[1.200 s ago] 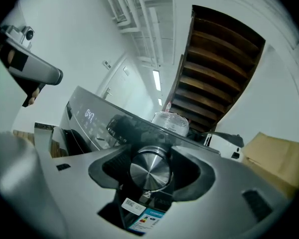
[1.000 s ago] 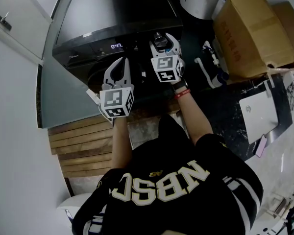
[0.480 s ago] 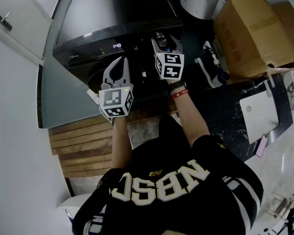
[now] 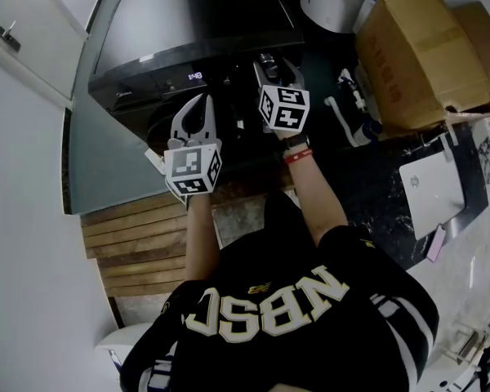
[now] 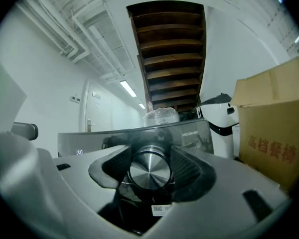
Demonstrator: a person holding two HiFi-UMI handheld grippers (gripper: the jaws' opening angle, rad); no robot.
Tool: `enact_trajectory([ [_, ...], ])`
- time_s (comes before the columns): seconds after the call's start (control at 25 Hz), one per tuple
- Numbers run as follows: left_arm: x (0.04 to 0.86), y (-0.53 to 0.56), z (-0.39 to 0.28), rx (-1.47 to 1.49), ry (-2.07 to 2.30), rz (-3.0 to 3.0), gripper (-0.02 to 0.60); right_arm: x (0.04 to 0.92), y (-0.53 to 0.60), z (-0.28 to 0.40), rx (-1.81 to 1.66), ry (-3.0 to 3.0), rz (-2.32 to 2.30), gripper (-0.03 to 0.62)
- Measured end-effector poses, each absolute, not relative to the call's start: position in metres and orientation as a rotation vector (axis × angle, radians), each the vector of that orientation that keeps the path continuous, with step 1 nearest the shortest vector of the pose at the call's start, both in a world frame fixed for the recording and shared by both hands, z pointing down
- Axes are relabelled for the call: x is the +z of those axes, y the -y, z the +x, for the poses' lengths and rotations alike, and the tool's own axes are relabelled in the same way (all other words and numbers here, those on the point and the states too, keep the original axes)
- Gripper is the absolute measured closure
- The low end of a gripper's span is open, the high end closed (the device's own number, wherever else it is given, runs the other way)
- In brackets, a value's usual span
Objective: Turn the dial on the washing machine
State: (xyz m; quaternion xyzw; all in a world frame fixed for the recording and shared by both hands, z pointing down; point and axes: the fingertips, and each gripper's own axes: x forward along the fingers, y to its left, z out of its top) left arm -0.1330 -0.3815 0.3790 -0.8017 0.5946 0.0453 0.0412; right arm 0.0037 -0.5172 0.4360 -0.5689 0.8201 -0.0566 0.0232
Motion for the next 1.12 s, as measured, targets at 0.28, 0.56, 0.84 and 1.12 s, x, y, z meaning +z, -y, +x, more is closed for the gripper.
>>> enact_trajectory([
  [0.28,0.379,0.381,-0.134,0.14,-1.824,-2.455,0.568,0.441,0.519,0.013,-0.494,-2.336,-1.625,0.336],
  [0.56,0.377,0.382,-0.132,0.141,-1.818,-2.454,0.568,0.439,0.518,0.019,-0.623,-2.22,-1.569,0.336],
  [0.84,0.378,0.382,-0.13,0.141,-1.819,-2.455,0.568,0.439,0.519,0.02,-0.678,-2.185,-1.533,0.336],
  [1.12,0.382,0.38,-0.132,0.145,-1.839,-2.458,0.568,0.448,0.52,0.032,-0.967,-1.877,-1.37,0.335],
])
